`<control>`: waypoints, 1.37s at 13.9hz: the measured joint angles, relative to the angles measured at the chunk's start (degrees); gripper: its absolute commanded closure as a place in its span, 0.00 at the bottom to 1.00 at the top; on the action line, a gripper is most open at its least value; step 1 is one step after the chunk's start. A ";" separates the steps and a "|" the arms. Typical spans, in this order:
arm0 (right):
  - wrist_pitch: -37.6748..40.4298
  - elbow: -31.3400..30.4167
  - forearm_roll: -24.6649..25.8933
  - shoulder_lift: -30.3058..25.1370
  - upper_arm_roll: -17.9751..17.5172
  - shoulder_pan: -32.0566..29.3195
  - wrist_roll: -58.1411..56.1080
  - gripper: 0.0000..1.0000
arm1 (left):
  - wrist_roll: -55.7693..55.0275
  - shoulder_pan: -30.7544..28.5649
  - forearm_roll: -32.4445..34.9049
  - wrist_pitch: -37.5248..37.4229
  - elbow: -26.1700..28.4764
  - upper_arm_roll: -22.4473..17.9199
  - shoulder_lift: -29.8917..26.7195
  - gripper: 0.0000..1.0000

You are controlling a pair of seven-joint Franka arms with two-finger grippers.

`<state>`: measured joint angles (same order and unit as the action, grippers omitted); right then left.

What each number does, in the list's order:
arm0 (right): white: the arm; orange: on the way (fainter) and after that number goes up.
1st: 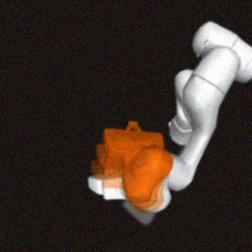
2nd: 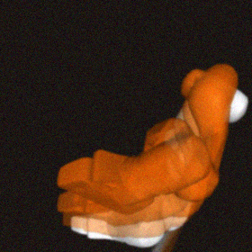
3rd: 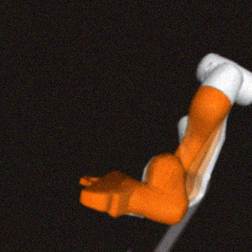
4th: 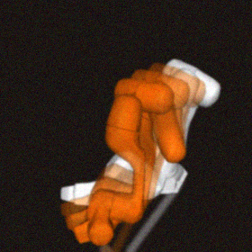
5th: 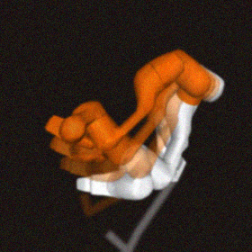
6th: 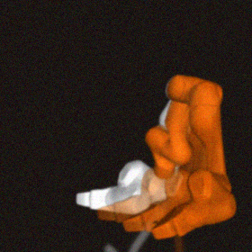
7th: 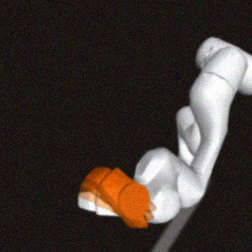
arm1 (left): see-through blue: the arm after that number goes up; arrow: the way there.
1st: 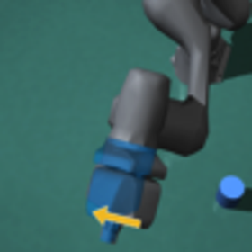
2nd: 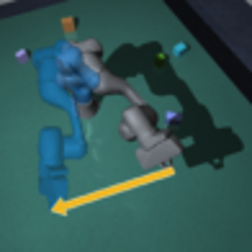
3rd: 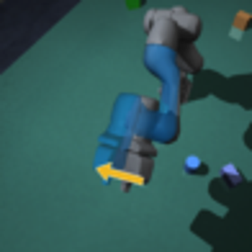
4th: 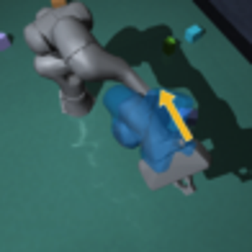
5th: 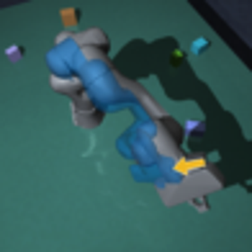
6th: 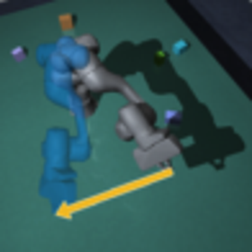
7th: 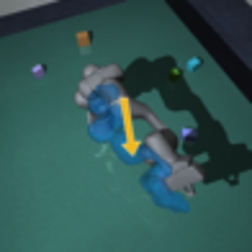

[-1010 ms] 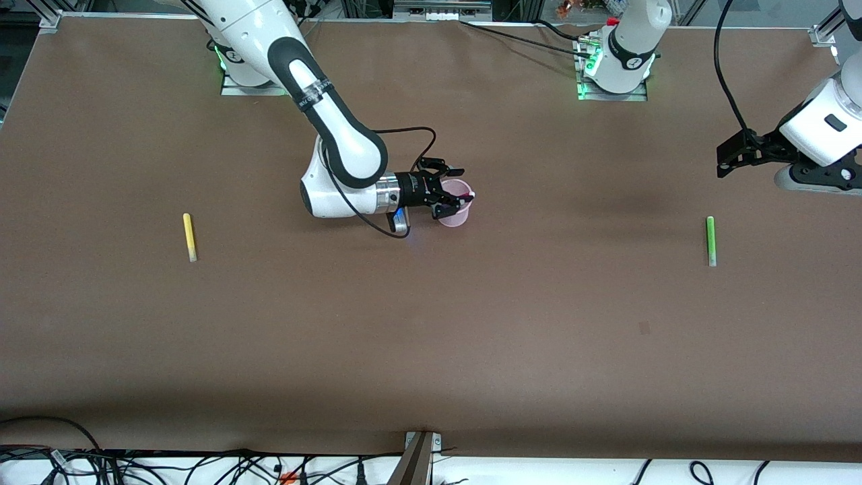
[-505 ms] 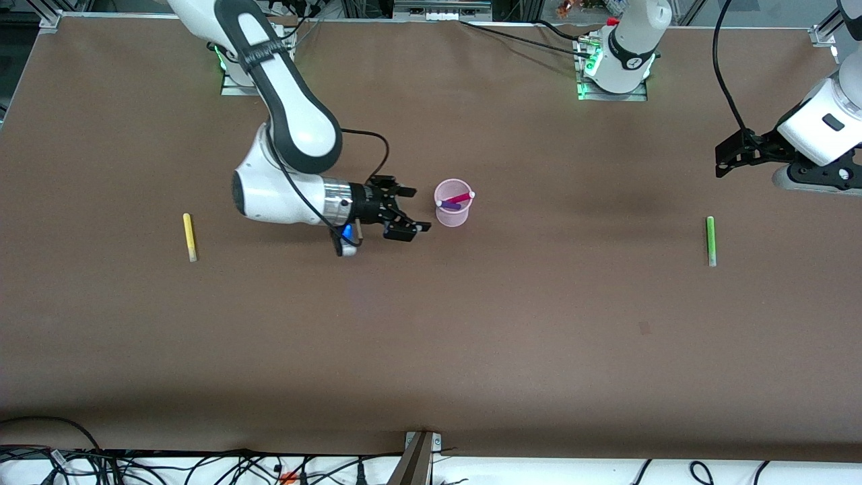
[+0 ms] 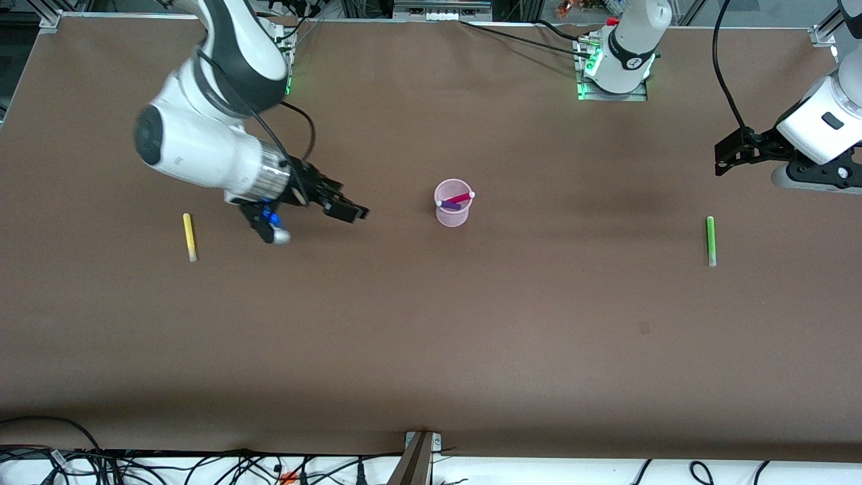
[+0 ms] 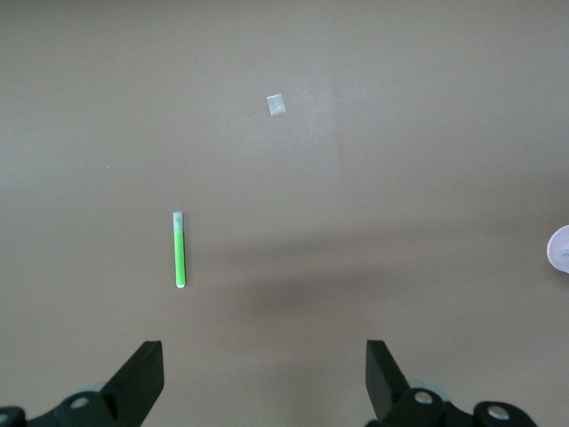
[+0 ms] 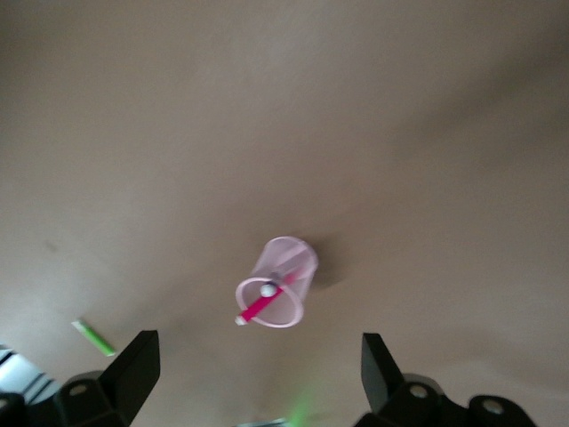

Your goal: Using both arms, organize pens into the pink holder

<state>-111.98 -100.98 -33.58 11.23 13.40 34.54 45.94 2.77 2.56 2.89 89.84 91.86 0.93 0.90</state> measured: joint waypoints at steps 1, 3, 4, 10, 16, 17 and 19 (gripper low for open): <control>2.79 -0.32 3.83 -2.53 1.18 0.00 -2.28 0.00 | 0.00 0.00 0.00 -0.07 -0.01 0.00 -0.01 0.00; 7.10 -1.65 9.26 -7.48 3.73 0.03 -8.72 0.00 | 0.00 0.04 0.00 -0.20 -0.02 0.03 -0.03 0.00; 9.30 -2.38 11.58 -9.57 5.59 0.06 -12.54 0.00 | 0.00 0.06 0.00 -0.22 -0.03 0.04 -0.04 0.00; 16.73 -3.29 26.64 -16.03 11.06 -3.56 -35.42 0.00 | 0.00 0.10 0.00 -0.28 -0.04 0.06 -0.06 0.00; 19.52 4.85 30.22 -10.97 -6.70 -25.40 -45.15 0.00 | 0.00 0.11 0.00 -0.35 -0.05 0.07 -0.07 0.00; 20.70 5.29 30.43 -10.99 -10.24 -28.40 -44.17 0.00 | 0.00 0.11 0.00 -0.36 -0.05 0.06 -0.07 0.00; 23.00 5.60 30.69 -12.20 -13.01 -30.55 -43.56 0.00 | 0.00 0.11 0.00 -0.38 -0.05 0.06 -0.07 0.00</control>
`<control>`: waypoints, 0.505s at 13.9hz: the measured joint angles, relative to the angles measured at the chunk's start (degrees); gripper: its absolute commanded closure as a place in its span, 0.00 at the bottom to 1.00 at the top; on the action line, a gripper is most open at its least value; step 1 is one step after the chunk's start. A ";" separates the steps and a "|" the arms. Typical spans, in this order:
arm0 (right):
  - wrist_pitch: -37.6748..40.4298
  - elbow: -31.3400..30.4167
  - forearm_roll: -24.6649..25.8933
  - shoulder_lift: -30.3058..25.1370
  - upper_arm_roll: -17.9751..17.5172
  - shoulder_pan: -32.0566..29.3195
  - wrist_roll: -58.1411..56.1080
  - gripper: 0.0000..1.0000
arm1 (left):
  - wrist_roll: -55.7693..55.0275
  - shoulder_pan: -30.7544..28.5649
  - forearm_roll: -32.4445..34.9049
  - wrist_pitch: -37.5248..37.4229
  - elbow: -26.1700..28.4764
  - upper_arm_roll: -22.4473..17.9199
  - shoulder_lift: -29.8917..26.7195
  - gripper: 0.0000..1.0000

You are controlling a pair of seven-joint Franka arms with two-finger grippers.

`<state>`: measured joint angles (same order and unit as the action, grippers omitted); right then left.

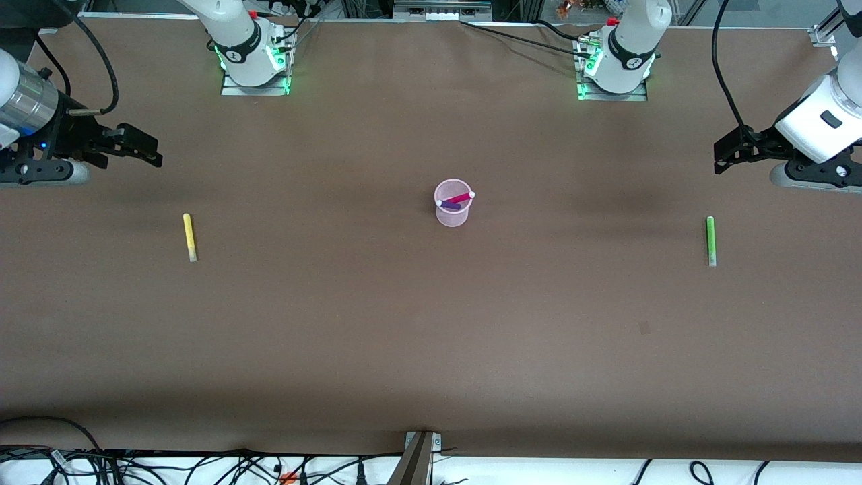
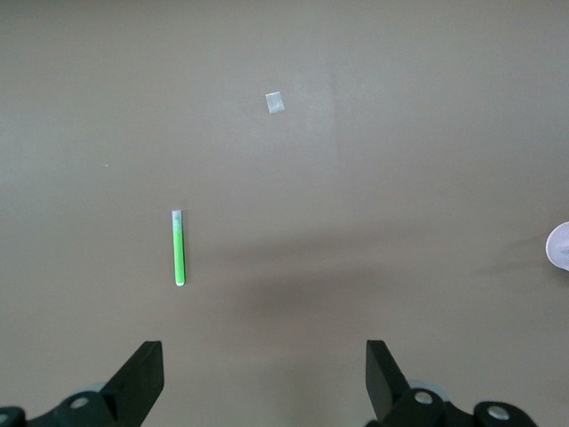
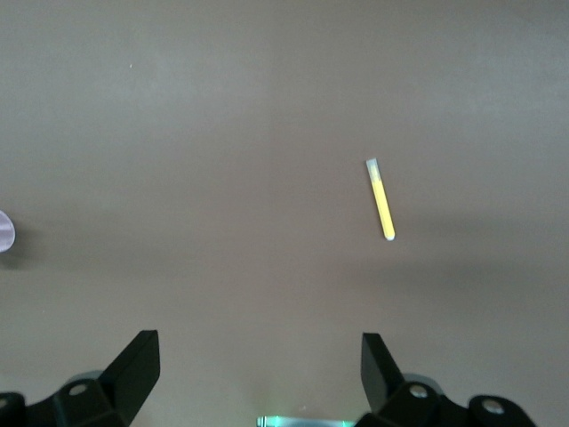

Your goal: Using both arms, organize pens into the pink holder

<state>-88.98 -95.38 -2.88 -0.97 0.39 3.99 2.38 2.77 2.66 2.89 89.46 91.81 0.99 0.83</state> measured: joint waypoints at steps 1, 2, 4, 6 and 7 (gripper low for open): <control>0.70 -0.07 0.08 -0.98 -0.25 -0.18 0.00 0.00 | 0.00 0.00 0.00 -0.01 0.00 0.00 0.00 0.00; 0.95 -0.21 0.40 -1.95 -0.32 -0.21 -0.20 0.00 | 0.00 0.00 0.00 -0.02 0.00 0.00 0.00 0.00; 1.05 -0.37 1.93 -3.13 -0.35 -0.24 -1.21 0.00 | 0.00 0.00 0.00 -0.04 0.00 0.00 0.00 0.00; 1.04 -0.48 2.60 -3.12 -0.34 -0.34 -1.94 0.00 | 0.00 0.00 0.00 -0.04 0.00 0.00 -0.01 0.00; 1.02 -0.46 2.66 -3.06 -0.34 -0.37 -2.16 0.00 | 0.00 0.00 0.00 -0.05 0.00 0.00 -0.01 0.00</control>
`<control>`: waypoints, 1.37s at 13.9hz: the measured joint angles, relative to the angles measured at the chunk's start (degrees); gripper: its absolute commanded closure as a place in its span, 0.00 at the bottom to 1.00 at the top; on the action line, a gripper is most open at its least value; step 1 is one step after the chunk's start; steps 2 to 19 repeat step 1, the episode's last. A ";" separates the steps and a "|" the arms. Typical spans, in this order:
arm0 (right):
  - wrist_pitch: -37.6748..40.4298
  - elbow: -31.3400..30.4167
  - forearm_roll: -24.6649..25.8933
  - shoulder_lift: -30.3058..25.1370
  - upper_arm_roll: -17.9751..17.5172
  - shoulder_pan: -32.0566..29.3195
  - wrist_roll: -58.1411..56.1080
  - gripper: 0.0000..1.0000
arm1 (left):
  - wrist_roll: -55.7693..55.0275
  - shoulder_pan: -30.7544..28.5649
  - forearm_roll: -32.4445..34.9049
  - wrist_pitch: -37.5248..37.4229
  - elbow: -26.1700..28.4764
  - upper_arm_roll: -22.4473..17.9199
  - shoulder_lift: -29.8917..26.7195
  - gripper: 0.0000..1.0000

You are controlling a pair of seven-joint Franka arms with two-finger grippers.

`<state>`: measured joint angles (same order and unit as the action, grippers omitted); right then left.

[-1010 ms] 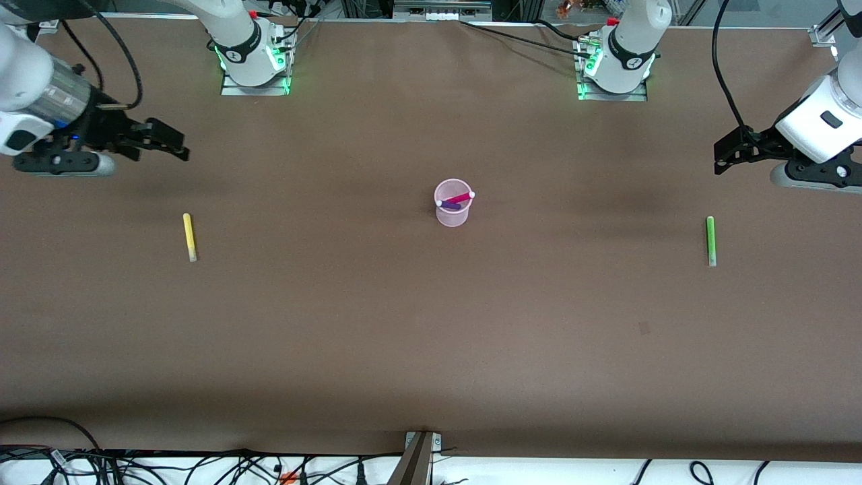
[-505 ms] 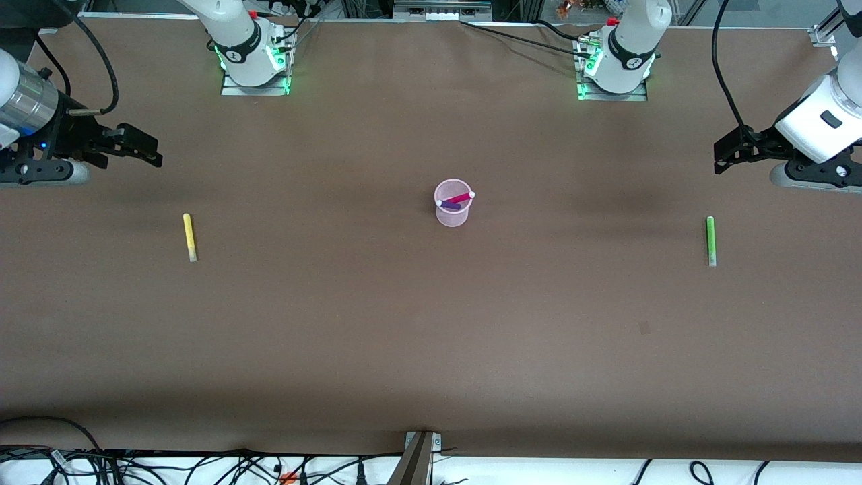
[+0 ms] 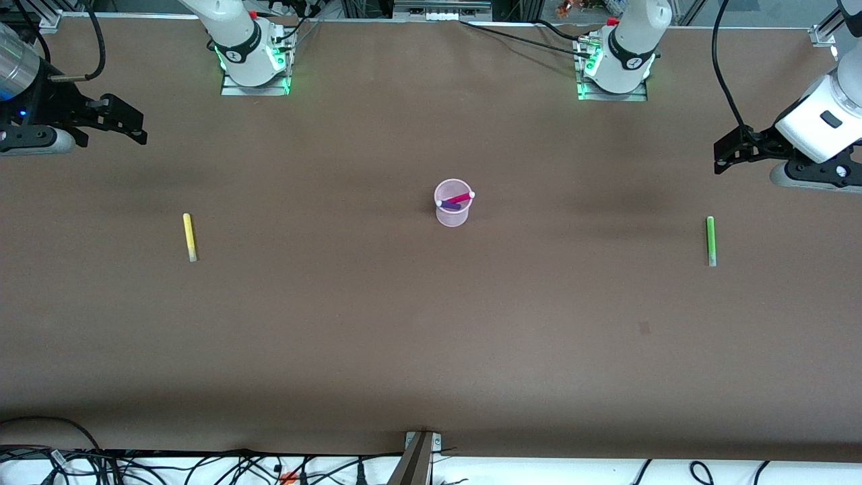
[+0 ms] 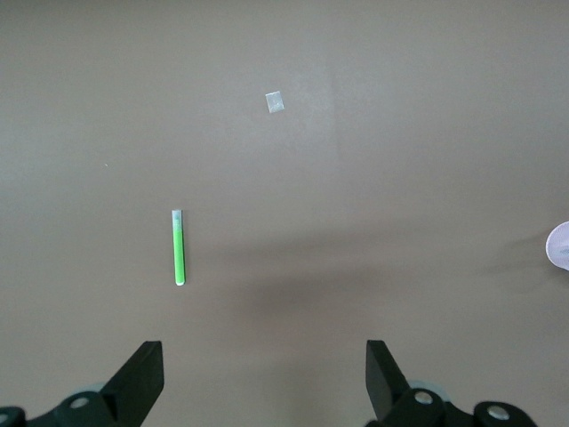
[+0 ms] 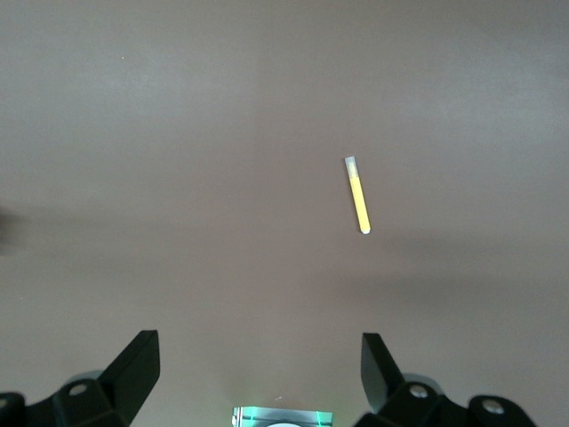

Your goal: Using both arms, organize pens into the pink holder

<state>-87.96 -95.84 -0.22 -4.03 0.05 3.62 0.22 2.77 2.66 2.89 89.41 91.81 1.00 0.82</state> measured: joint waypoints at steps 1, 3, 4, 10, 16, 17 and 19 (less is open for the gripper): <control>-0.01 0.07 0.01 0.04 0.00 -0.01 -0.14 0.00 | 0.00 0.00 0.00 -0.01 0.00 0.00 0.00 0.00; -0.01 0.07 0.01 0.04 0.00 -0.01 -0.14 0.00 | 0.00 0.00 0.00 -0.01 0.00 0.00 0.00 0.00; -0.01 0.07 0.01 0.04 0.00 -0.01 -0.14 0.00 | 0.00 0.00 0.00 -0.01 0.00 0.00 0.00 0.00; -0.01 0.07 0.01 0.04 0.00 -0.01 -0.14 0.00 | 0.00 0.00 0.00 -0.01 0.00 0.00 0.00 0.00; -0.01 0.07 0.01 0.04 0.00 -0.01 -0.14 0.00 | 0.00 0.00 0.00 -0.01 0.00 0.00 0.00 0.00; -0.01 0.07 0.01 0.04 0.00 -0.01 -0.14 0.00 | 0.00 0.00 0.00 -0.01 0.00 0.00 0.00 0.00; -0.01 0.07 0.01 0.04 0.00 -0.01 -0.14 0.00 | 0.00 0.00 0.00 -0.01 0.00 0.00 0.00 0.00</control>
